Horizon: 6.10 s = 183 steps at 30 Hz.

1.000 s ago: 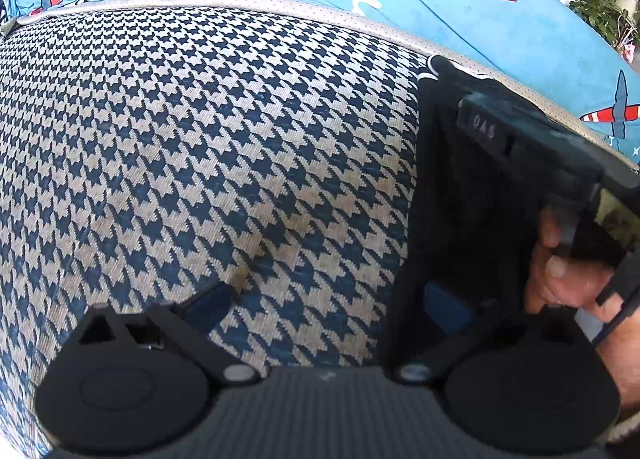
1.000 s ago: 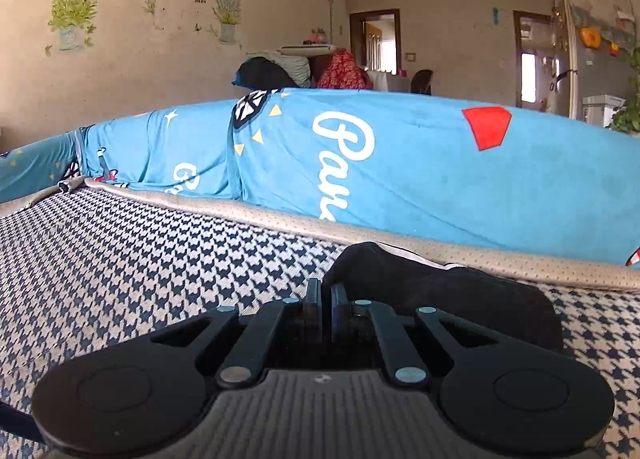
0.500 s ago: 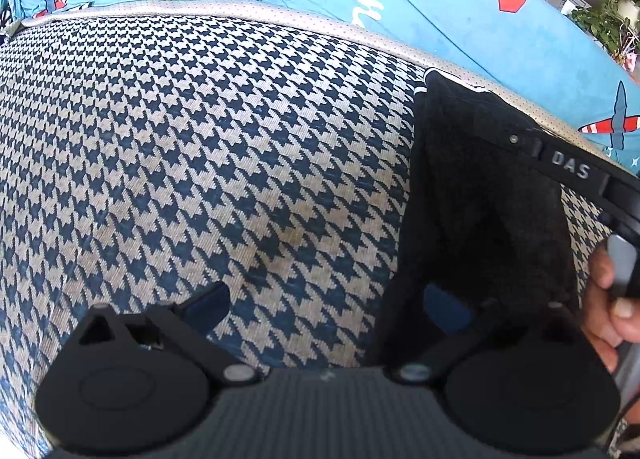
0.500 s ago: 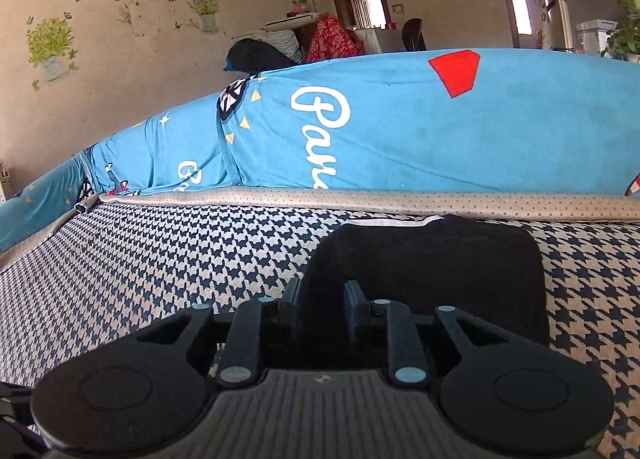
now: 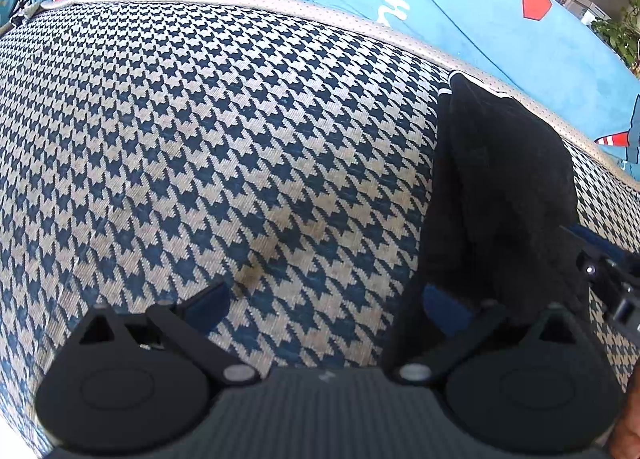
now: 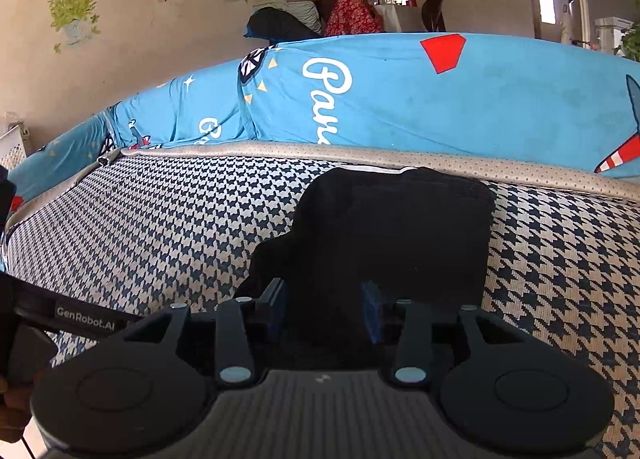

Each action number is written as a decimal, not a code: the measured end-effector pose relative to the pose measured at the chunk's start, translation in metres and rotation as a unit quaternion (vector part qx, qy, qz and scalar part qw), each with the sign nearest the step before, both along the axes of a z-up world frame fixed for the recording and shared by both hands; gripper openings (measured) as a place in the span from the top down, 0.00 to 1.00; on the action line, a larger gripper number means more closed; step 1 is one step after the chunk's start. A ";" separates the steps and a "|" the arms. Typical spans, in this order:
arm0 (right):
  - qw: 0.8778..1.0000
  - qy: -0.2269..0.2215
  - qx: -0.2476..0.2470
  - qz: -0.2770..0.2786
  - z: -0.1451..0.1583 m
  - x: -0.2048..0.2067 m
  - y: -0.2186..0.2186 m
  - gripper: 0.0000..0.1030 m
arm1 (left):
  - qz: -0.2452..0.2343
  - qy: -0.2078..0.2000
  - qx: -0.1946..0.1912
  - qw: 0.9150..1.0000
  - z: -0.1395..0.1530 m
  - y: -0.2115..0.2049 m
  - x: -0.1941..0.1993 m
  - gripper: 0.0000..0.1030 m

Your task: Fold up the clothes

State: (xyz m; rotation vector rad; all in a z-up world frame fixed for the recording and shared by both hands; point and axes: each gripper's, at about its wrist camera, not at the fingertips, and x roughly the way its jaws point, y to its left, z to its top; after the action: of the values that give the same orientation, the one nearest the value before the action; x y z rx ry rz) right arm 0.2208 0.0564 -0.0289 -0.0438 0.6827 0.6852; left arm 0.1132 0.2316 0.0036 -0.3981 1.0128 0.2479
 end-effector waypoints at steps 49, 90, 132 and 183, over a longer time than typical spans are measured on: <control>0.990 -0.034 -0.066 0.118 0.021 -0.125 0.002 0.58 | -0.001 -0.027 0.046 0.999 0.006 -0.018 -0.021 0.00; 0.985 0.013 -0.034 -0.170 0.036 -0.125 -0.170 0.54 | -0.001 -0.031 0.087 0.996 -0.019 -0.091 -0.166 0.00; 0.996 0.004 0.088 -0.003 0.070 -0.167 -0.099 0.91 | 0.055 -0.065 0.058 0.995 -0.019 -0.080 -0.192 0.00; 0.998 0.016 -0.020 0.053 0.038 -0.245 -0.065 0.85 | 0.098 -0.099 0.073 0.988 0.000 -0.065 -0.205 0.00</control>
State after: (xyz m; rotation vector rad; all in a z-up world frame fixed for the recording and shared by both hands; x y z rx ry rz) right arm -0.0246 -0.0083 0.0094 -0.1070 0.7294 0.7752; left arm -0.0916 0.1665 0.0033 -0.3810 0.7549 0.4470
